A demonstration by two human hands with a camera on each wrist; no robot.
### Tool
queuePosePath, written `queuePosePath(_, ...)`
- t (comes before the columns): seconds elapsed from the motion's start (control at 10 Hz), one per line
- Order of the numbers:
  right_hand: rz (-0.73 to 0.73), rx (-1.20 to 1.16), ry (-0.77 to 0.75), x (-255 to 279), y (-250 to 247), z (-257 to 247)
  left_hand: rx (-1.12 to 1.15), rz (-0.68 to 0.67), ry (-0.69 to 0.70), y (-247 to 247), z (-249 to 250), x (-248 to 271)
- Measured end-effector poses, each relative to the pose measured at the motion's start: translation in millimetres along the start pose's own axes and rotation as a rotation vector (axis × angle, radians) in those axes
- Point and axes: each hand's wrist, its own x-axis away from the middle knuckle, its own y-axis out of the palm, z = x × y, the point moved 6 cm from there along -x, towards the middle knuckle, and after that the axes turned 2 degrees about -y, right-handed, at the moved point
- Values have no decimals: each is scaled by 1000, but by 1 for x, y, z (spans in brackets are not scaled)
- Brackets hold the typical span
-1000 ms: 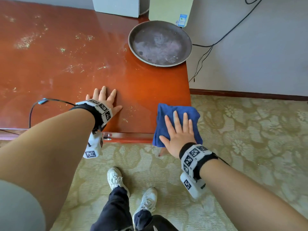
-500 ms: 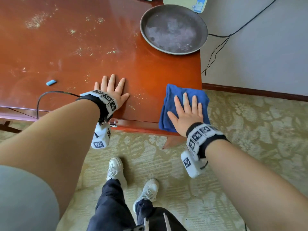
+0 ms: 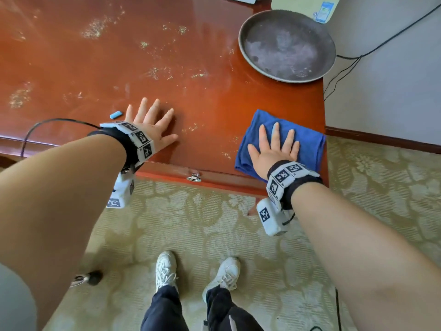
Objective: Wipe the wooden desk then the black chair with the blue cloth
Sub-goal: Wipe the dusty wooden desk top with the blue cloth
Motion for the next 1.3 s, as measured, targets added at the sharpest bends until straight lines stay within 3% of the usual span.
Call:
queuePosePath(0.2, -41, 27, -158, 31, 19, -16, 58, -5, 68, -3, 8, -5)
queuePosePath(0.4, -39, -72, 163, 21, 10, 46, 26, -39, 116, 2, 19, -9)
queuePosePath(0.6, -25, -88, 307, -32, -23, 40, 24, -29, 106, 10, 15, -14)
queuePosePath(0.7, -8, -18, 169, -41, -27, 15, 23, -14, 115, 11, 16, -14)
queuePosePath(0.9, -4, 127, -243, 11, 6, -39, 11, -31, 100, 8, 17, -13)
queuePosePath(1.0, -51, 157, -293, 32, 23, -23, 22, -34, 101, 7, 16, -12)
queuePosePath(1.2, -70, -13, 53, 17, 8, 30, 23, -33, 109, 8, 15, -12)
queuePosePath(1.3, -31, -46, 164, 0, -3, 12, 28, -22, 116, 9, 15, -14)
